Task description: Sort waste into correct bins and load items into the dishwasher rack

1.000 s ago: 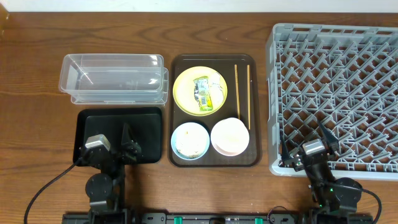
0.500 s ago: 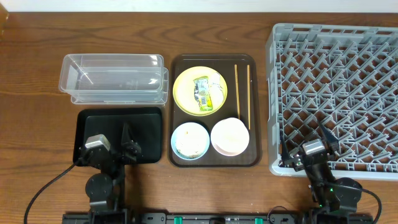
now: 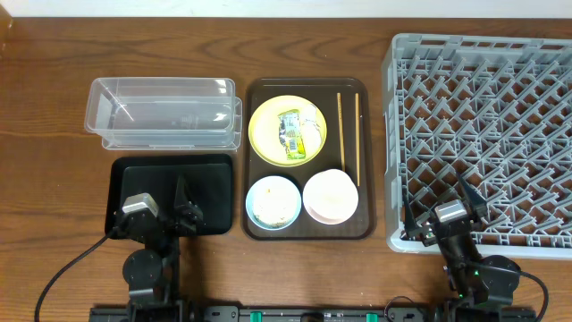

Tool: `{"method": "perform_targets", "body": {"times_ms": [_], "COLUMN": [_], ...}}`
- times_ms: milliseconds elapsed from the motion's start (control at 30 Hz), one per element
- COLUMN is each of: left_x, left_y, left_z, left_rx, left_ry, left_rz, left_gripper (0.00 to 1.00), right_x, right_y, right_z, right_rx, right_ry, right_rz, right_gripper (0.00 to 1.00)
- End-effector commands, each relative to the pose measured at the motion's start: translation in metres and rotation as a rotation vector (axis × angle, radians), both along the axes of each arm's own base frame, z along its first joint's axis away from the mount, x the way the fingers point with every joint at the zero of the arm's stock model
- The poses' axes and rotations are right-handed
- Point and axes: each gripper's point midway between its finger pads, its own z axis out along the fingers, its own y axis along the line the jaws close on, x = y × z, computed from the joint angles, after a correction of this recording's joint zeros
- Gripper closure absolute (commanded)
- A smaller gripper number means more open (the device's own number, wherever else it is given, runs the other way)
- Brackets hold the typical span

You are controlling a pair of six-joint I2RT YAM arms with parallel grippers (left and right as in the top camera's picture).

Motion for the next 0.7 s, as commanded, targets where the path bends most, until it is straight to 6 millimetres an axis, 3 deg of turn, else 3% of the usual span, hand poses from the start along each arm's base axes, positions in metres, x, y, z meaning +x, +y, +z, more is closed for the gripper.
{"method": "perform_targets", "body": {"times_ms": [0, 100, 267, 467, 567, 667], "left_x": [0.000, 0.001, 0.003, -0.006, -0.012, -0.017], "left_y": [0.001, -0.006, -0.035, -0.081, -0.091, -0.096], "left_z": [-0.017, -0.017, -0.006, 0.036, 0.055, 0.070], "left_rx": [0.011, 0.005, -0.014, 0.008, 0.010, -0.023], "left_ry": [0.043, 0.041, -0.006, -0.178, -0.250, -0.280], "left_rz": [0.008, -0.033, -0.201, -0.479, -0.542, -0.572], "left_gripper": [0.12, 0.12, 0.12, 0.12, 0.12, 0.12], "right_x": [-0.001, -0.004, -0.012, -0.025, -0.028, -0.027], "right_y": [0.005, 0.012, 0.031, 0.051, 0.057, 0.054], "right_z": [-0.001, -0.001, 0.001, 0.006, 0.010, 0.016], "right_rx": [-0.007, -0.005, -0.001, -0.001, 0.008, 0.124], "right_ry": [0.000, -0.001, -0.011, -0.033, -0.044, -0.002], "right_rz": [0.023, 0.069, 0.187, 0.328, 0.365, 0.347], "right_gripper": [0.01, 0.01, 0.01, 0.01, 0.01, 0.01]}}
